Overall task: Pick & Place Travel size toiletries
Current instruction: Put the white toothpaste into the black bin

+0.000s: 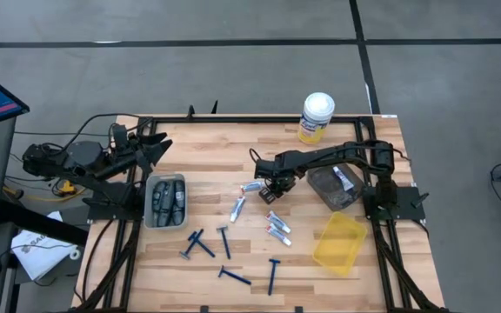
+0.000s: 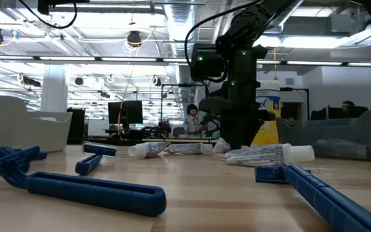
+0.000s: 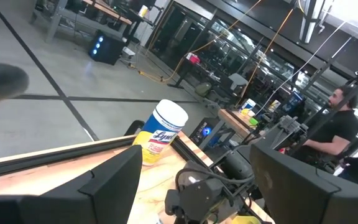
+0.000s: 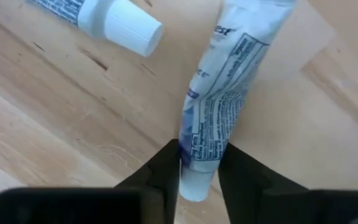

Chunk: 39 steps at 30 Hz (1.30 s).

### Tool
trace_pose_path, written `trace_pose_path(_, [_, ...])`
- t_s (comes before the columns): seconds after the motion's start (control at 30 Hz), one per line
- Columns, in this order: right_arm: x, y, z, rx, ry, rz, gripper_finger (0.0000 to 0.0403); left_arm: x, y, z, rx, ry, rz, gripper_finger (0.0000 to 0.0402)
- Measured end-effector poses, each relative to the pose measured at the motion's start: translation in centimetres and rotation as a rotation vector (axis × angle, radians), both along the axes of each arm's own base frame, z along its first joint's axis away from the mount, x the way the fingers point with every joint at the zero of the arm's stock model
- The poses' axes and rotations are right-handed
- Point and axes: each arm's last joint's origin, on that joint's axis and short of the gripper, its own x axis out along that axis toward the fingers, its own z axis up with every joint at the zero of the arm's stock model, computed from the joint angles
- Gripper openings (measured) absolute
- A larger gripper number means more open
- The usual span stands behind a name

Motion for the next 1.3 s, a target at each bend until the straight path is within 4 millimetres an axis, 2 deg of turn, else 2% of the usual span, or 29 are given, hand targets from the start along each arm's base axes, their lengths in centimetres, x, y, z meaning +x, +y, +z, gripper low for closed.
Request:
trace_pose_path(0.1, [0.0, 0.0, 0.0, 0.005, 0.003, 0.001, 0.0066, 0.0, 0.0, 0.0, 0.0, 0.0, 0.0, 0.0294])
trace_pose_path(0.27, [-0.3, 0.1, 0.5, 0.023, 0.016, 0.035, 0.0059, 0.0, 0.0, 0.0, 0.0, 0.001, 0.0, 0.0294])
trace_pose_path(0.37, [-0.4, 0.2, 2.2, 0.016, -0.027, 0.064, 0.0058, 0.0, 0.0, 0.0, 0.0, 0.001, 0.0, 0.0294])
trace_pose_path(0.53, [-1.8, -0.3, 6.5, -0.02, -0.121, 0.054, 0.0057, 0.0, 0.0, 0.0, 0.0, 0.0, -0.001, 0.0294])
trace_pose_path(0.7, [-4.7, -0.9, 11.3, -0.103, -0.182, 0.011, 0.0058, 0.0, 0.0, 0.0, 0.0, 0.0, 0.0, 0.0294])
trace_pose_path(0.9, [-9.2, -1.2, 15.2, -0.219, -0.127, -0.069, 0.0059, 0.0, 0.0, 0.0, 0.0, 0.0, -0.001, 0.0294])
trace_pose_path(1.1, [-13.4, -0.8, 17.2, -0.311, 0.019, -0.16, 0.0059, 0.0, 0.0, 0.0, 0.0, 0.0, 0.0, 0.0294])
trace_pose_path(1.3, [-16.3, -0.2, 17.9, -0.337, 0.123, -0.215, 0.0059, 0.0, 0.0, 0.0, 0.0, 0.0, 0.0, 0.0294])
